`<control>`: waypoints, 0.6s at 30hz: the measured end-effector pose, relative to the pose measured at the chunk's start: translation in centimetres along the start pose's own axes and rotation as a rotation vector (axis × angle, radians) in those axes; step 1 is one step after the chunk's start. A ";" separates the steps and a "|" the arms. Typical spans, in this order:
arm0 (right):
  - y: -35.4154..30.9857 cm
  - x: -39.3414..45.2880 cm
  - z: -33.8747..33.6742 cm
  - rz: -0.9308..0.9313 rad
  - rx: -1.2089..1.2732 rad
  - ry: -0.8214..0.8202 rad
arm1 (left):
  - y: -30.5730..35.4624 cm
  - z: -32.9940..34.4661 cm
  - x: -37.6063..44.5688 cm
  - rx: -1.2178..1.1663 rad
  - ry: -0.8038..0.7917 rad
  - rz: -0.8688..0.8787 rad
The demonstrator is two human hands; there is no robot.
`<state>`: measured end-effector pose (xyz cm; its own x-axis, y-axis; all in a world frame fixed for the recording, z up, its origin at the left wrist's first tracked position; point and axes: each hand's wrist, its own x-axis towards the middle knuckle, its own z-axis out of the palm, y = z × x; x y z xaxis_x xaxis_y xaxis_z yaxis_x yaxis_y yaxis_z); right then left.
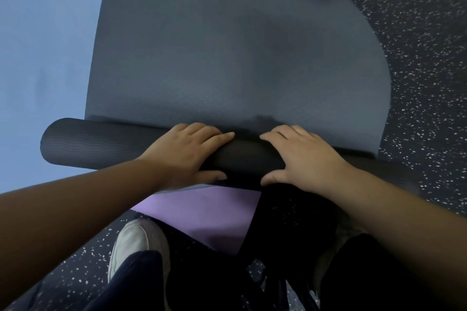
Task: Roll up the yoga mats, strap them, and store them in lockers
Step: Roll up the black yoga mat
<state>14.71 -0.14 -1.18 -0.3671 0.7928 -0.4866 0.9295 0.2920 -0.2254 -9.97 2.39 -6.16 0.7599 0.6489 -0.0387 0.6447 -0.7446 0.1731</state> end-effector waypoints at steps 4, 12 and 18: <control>0.5 0.2 -0.4 0.027 0.000 0.030 | 0.2 0.4 0.1 0.016 0.072 0.057; 0.6 0.8 -0.9 0.128 -0.001 0.158 | 1.1 0.9 -0.2 0.173 0.129 0.142; 0.6 0.9 -0.2 0.129 0.011 0.219 | 1.8 1.4 -0.2 0.270 0.004 0.154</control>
<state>14.98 0.89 -1.58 -0.2279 0.9203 -0.3179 0.9671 0.1762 -0.1834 -8.87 0.65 -7.22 0.8505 0.5252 -0.0279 0.5211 -0.8486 -0.0913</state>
